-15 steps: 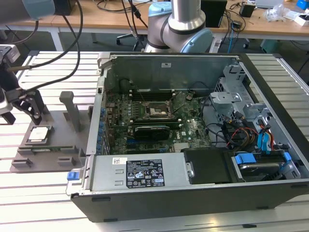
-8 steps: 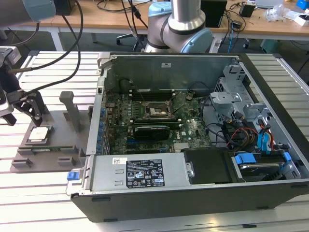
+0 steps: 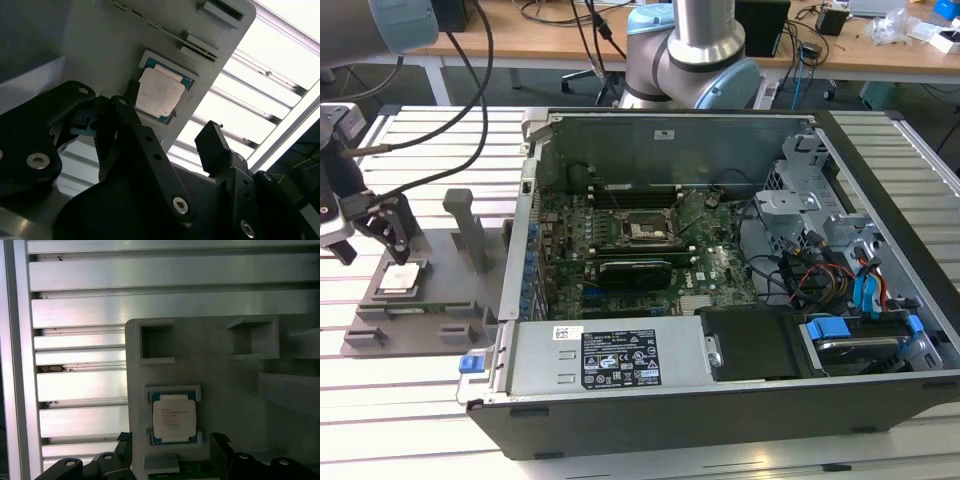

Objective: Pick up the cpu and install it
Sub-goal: 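Pick up the cpu and move it towards the insertion slot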

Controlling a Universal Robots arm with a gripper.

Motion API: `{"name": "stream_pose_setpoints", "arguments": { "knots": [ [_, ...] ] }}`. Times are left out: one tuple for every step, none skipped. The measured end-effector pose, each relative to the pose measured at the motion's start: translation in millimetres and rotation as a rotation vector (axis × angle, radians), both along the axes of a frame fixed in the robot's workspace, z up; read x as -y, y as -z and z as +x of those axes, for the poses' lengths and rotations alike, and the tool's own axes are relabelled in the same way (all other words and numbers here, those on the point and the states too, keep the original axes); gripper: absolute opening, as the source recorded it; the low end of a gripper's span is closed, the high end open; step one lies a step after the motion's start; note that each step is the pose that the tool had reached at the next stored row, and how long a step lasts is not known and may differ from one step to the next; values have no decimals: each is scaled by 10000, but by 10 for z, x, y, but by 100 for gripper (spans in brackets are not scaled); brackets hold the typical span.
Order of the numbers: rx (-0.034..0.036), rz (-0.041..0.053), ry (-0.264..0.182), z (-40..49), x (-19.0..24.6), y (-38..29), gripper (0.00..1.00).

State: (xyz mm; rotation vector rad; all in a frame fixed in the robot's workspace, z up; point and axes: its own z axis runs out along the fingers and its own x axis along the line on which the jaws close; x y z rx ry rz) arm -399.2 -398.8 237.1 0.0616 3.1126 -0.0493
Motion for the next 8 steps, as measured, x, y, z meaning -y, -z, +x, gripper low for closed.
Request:
{"name": "stream_pose_setpoints", "arguments": {
  "knots": [
    [-2,-23,-142,5,0,10,72],
    [-1,-34,-210,9,-1,18,72],
    [0,-42,-258,13,-1,26,72],
    [1,-53,-319,16,-1,39,72],
    [-2,-64,-362,22,0,48,72],
    [-1,-76,-401,29,0,59,72],
    [-1,-87,-434,36,0,70,72],
    [-1,-100,-469,44,0,92,72]
  ]
}}
